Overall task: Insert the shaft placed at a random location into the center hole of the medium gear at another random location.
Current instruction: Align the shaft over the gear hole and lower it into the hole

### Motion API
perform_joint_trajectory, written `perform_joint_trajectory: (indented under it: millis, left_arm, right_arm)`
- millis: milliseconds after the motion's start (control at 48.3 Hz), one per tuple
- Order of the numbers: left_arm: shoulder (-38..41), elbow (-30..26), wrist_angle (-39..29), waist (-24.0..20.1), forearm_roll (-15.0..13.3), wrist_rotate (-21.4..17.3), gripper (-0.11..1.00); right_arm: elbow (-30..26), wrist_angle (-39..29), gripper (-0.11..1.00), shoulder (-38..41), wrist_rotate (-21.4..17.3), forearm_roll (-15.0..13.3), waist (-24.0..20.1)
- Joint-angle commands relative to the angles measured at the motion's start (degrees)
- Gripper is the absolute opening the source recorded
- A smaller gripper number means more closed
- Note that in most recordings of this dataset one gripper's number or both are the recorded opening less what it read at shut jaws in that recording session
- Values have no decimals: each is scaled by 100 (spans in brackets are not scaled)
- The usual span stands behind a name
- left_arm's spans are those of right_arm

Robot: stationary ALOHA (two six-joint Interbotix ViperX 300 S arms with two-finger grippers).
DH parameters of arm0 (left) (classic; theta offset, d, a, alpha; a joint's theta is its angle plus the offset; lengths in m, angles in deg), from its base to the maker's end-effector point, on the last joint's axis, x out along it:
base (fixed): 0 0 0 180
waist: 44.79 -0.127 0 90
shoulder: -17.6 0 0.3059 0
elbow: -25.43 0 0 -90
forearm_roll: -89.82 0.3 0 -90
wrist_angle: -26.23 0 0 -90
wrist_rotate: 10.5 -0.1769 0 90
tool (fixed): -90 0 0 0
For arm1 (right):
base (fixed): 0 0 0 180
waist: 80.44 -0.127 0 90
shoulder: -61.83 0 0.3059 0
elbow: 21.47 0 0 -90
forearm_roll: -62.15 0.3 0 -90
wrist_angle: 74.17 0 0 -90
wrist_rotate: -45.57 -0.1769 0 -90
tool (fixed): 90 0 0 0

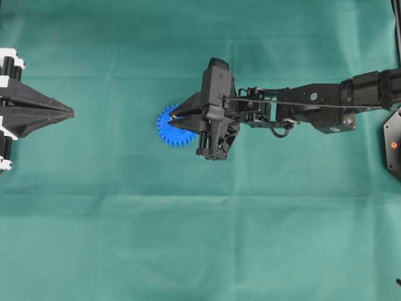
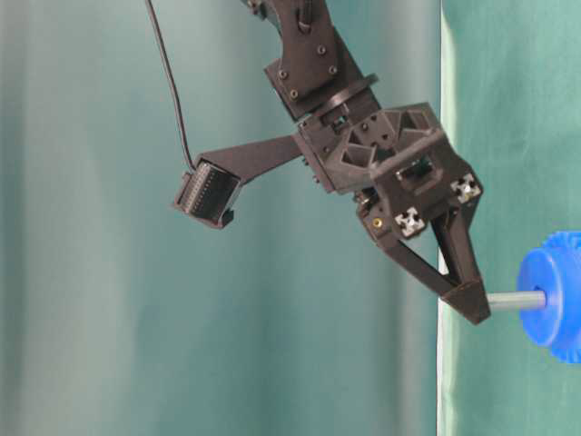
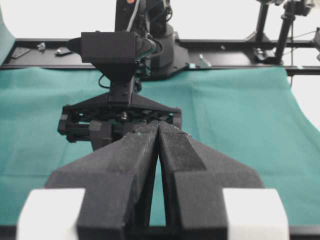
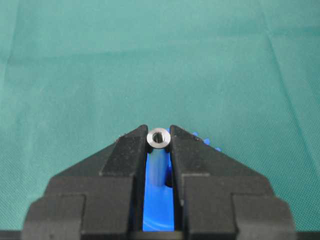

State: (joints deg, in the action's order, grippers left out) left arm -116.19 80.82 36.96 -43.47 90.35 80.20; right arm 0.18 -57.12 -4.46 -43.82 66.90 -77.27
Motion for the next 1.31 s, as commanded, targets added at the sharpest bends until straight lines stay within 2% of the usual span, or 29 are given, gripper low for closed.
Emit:
perform_joint_trajectory:
  millis: [0, 601, 1285]
  left_arm:
    - [35, -97, 35, -9, 9, 9, 0]
    - [35, -88, 0, 0, 9, 9, 0]
    - [35, -88, 0, 0, 9, 18, 0]
  right_arm:
    - [-88, 26, 14, -35, -97, 26, -9]
    - [-44, -97, 14, -650, -35, -18, 0]
    - [-44, 202, 14, 62, -44, 35, 62]
